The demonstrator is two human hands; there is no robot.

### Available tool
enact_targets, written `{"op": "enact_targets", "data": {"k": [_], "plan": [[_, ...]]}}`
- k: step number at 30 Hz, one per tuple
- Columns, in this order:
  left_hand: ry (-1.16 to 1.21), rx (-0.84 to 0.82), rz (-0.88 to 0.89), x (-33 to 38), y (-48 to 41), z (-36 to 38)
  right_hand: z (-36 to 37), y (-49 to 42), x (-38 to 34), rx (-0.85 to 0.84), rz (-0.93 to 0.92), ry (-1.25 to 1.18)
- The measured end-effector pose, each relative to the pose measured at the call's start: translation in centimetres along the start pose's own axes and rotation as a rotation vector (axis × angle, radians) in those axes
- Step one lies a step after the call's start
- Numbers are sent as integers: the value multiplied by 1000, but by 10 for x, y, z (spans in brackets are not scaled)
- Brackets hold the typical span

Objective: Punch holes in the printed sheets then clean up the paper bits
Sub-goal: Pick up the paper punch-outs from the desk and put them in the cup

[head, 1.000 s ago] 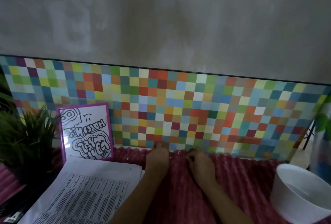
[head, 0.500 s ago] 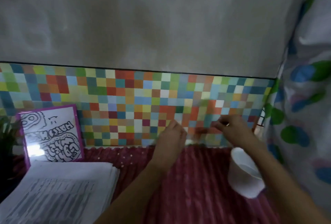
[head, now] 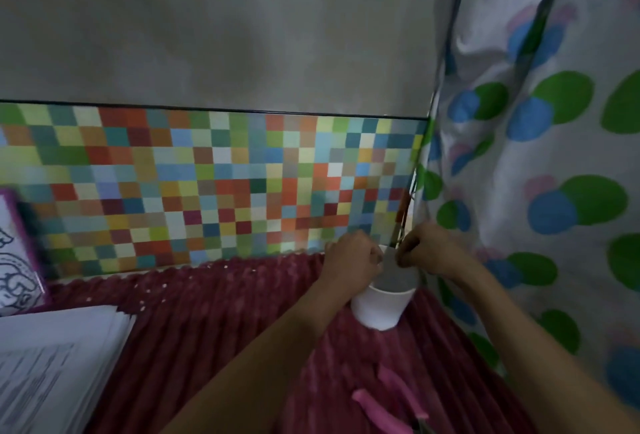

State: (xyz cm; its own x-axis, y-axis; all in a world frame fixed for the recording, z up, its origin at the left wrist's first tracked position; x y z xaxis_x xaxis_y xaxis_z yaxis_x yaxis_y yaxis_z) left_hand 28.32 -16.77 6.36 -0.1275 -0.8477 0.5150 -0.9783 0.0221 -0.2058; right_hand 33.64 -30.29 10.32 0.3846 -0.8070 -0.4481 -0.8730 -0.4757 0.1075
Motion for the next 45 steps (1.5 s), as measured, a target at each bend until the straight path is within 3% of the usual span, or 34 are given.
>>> {"op": "enact_targets", "data": {"k": [4,7,11,16,19,21,22,23,26,29,34,38,45], "plan": [[34,103,-45,0,3,-3,1,-1,0,96,-19,-6],[66,105,33,-5,2,0,3,-3,-2,126,-81,80],[-109,36,96,-7,6,4,10,-8,-12,66,-32,141],[-235,116,129,-12,9,1,20,-9,-26,91,46,342],[-209,173,177,-28,10,-9,22,-4,-46,357,-83,394],[-114,273,218,-45,17,-26,26,0,-75,543,-250,252],[-53,314,181,-59,23,-37,31,-2,-93,553,-321,146],[15,352,105,-74,31,-49,39,-7,-112,506,-376,28],[128,396,-196,-138,56,-73,88,-38,-152,156,-384,-211],[138,394,-411,-198,72,-80,147,-72,-156,-2,-320,-317],[137,379,-435,-237,77,-60,202,-104,-143,47,-159,-348],[105,335,-421,-250,68,-49,207,-106,-142,112,-185,-296],[-168,341,-374,-242,61,-43,217,-105,-143,208,-236,-244]]}}
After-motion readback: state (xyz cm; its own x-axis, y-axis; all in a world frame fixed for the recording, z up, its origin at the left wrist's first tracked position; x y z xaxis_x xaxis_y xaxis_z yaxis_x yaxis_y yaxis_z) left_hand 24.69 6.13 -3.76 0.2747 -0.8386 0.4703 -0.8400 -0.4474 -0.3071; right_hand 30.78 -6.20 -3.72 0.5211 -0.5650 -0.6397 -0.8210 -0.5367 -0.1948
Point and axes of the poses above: each hand's wrist, its own y-axis away from the middle knuckle, its own z-axis out of the palm, x = y × z, the point moved 2 cm from there along -y, towards the middle knuckle, and after that the axes turned 10 degrees about -x, right-handed, at the moved point
